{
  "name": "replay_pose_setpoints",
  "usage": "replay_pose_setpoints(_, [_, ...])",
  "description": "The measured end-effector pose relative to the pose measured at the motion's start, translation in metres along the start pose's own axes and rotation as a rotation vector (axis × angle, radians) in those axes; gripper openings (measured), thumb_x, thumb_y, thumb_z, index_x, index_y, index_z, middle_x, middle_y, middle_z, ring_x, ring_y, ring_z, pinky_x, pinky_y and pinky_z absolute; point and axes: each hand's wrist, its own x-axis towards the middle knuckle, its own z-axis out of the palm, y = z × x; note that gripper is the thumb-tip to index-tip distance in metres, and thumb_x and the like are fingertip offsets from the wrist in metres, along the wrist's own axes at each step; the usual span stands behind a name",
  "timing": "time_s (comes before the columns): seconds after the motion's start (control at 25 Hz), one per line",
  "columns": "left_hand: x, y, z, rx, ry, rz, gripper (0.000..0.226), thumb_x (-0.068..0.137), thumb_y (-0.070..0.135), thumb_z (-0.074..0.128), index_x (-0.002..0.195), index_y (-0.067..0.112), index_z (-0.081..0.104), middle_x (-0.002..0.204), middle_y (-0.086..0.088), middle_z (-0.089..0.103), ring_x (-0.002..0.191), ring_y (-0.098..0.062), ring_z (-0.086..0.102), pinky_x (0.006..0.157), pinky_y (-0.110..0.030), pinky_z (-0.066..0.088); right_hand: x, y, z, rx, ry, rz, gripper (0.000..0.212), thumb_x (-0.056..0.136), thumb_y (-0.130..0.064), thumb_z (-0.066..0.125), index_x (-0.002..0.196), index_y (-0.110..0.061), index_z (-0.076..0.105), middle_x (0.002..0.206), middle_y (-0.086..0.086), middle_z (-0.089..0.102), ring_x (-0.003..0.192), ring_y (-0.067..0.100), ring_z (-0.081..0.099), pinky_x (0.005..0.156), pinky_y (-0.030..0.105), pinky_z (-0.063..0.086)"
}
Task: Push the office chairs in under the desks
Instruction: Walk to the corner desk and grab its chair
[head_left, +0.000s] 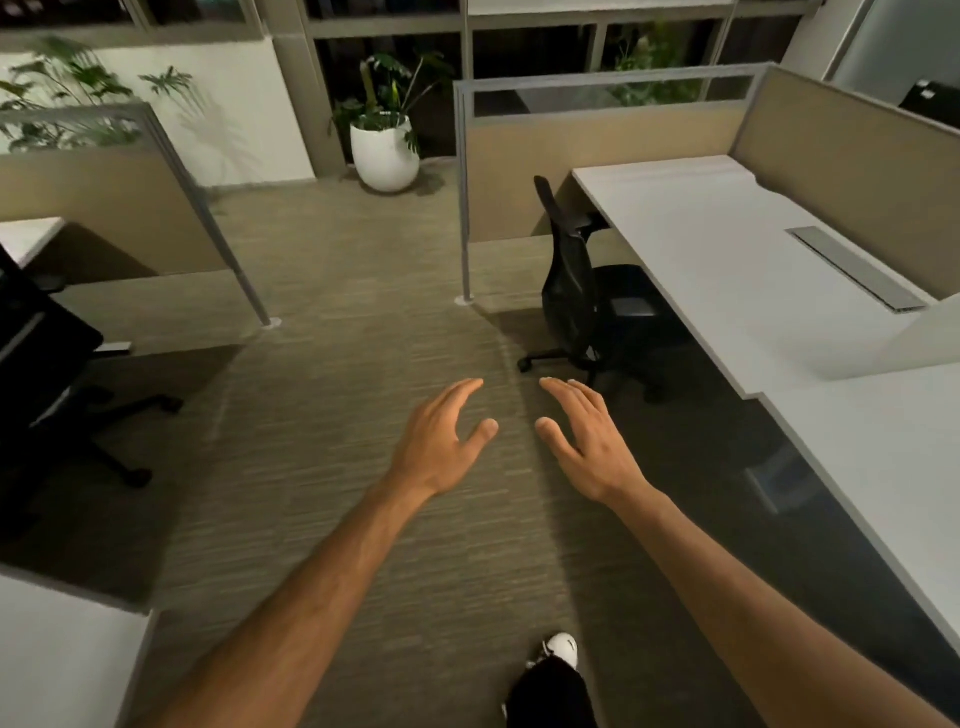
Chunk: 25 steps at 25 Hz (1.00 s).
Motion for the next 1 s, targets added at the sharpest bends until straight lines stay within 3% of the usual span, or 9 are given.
replay_pose_setpoints(0.12, [0.046,-0.026,-0.007,-0.009,0.000,-0.041,0.060,0.099,0.041,0.063,0.153,0.023,0.044,0.157,0.002,0.045,0.143,-0.015,0.040,0.117,-0.033,0.030,0.064,0.013,0.015,0.004,-0.017,-0.027,0.075,0.098,-0.069,0.027,0.157,-0.022,0.033,0.162,-0.002,0.036,0.153,0.017,0.017,0.124,0.041,0.022])
replay_pose_setpoints(0.4, [0.191,-0.061,-0.059,0.107,0.055,-0.078,0.060,0.100,0.034,0.064,0.153,0.017,0.044,0.158,-0.003,0.043,0.146,-0.020,0.037,0.113,-0.021,0.018,0.244,0.039,0.013,-0.047,-0.085,-0.130,0.073,0.102,-0.065,0.030,0.158,-0.020,0.031,0.163,0.003,0.035,0.153,0.023,0.017,0.124,0.050,0.023])
replay_pose_setpoints(0.6, [0.274,-0.085,-0.084,0.086,0.161,-0.138,0.058,0.100,0.037,0.064,0.152,0.021,0.045,0.156,0.000,0.046,0.143,-0.020,0.040,0.111,-0.024,0.024,0.348,0.049,0.012,-0.013,-0.089,-0.175,0.074,0.102,-0.067,0.031,0.159,-0.021,0.029,0.164,0.003,0.032,0.154,0.021,0.015,0.125,0.046,0.019])
replay_pose_setpoints(0.76, [0.328,-0.129,-0.081,0.075,0.108,-0.205,0.058,0.100,0.039,0.063,0.153,0.024,0.044,0.157,0.003,0.045,0.143,-0.017,0.039,0.106,-0.018,0.021,0.416,0.070,0.033,-0.037,-0.114,-0.174,0.072,0.102,-0.066,0.032,0.160,-0.024,0.026,0.166,0.002,0.029,0.156,0.022,0.009,0.126,0.047,0.016])
replay_pose_setpoints(1.0, [0.441,-0.212,-0.085,0.085,0.026,-0.173,0.059,0.099,0.041,0.063,0.152,0.024,0.045,0.155,0.001,0.047,0.142,-0.019,0.042,0.114,-0.029,0.028,0.526,0.109,0.069,-0.065,-0.174,-0.083,0.082,0.094,-0.078,0.022,0.160,-0.029,0.022,0.167,-0.001,0.026,0.156,0.020,0.006,0.126,0.049,0.014])
